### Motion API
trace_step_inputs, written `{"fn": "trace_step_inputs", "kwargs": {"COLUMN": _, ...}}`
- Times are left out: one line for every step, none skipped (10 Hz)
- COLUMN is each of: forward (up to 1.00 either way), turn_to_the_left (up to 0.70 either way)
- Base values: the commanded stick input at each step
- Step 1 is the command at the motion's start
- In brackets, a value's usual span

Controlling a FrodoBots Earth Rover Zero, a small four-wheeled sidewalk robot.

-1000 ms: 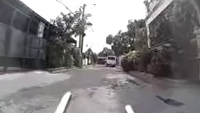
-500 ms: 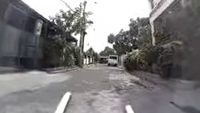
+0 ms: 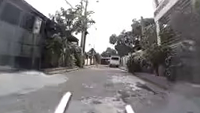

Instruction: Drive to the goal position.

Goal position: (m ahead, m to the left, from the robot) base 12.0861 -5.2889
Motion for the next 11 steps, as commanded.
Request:
{"fn": "trace_step_inputs", "kwargs": {"forward": 0.85, "turn_to_the_left": -0.34}}
{"fn": "trace_step_inputs", "kwargs": {"forward": 0.85, "turn_to_the_left": -0.34}}
{"fn": "trace_step_inputs", "kwargs": {"forward": 0.85, "turn_to_the_left": -0.34}}
{"fn": "trace_step_inputs", "kwargs": {"forward": 0.85, "turn_to_the_left": -0.34}}
{"fn": "trace_step_inputs", "kwargs": {"forward": 0.85, "turn_to_the_left": 0.00}}
{"fn": "trace_step_inputs", "kwargs": {"forward": 0.85, "turn_to_the_left": 0.00}}
{"fn": "trace_step_inputs", "kwargs": {"forward": 0.85, "turn_to_the_left": 0.00}}
{"fn": "trace_step_inputs", "kwargs": {"forward": 0.85, "turn_to_the_left": 0.00}}
{"fn": "trace_step_inputs", "kwargs": {"forward": 0.85, "turn_to_the_left": 0.00}}
{"fn": "trace_step_inputs", "kwargs": {"forward": 0.85, "turn_to_the_left": 0.00}}
{"fn": "trace_step_inputs", "kwargs": {"forward": 0.85, "turn_to_the_left": 0.00}}
